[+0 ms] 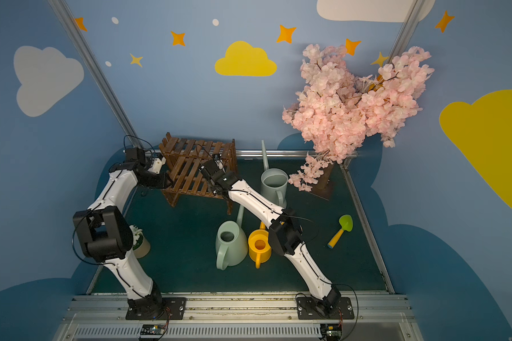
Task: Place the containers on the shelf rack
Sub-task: Move the shelf to the center of the board.
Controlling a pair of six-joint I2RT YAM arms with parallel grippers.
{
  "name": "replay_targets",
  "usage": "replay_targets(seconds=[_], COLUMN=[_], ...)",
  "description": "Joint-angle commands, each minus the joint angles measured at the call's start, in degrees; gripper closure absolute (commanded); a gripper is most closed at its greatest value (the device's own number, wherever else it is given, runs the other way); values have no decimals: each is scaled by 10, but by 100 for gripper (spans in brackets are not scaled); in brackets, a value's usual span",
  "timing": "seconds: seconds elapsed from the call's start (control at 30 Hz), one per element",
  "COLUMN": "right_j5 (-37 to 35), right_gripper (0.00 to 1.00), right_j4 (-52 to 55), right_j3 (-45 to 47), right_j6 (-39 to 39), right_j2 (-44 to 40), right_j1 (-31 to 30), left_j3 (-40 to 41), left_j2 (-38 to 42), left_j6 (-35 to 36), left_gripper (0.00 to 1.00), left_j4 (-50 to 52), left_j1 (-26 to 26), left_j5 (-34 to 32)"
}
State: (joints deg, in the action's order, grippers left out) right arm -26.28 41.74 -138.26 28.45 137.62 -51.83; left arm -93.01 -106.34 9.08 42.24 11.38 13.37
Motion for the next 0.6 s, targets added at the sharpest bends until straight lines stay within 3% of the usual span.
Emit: replay_targets(seconds=[0.0,0.27,0.57], right_j5=[3,9,11], right_gripper=[36,34,28], right_j4=[20,23,38], right_j3=[6,5,5], right_j6=[-4,-20,-31], right_j2=[-32,-52,-93], right_j1=[4,4,-12], left_j3=[26,40,21], left_j2=[12,22,7], left_j6=[-88,-167,-194], left_gripper=[84,84,84], left_j4=[47,38,29], left_j1=[-21,-53,-94], left_j5=[33,29,19])
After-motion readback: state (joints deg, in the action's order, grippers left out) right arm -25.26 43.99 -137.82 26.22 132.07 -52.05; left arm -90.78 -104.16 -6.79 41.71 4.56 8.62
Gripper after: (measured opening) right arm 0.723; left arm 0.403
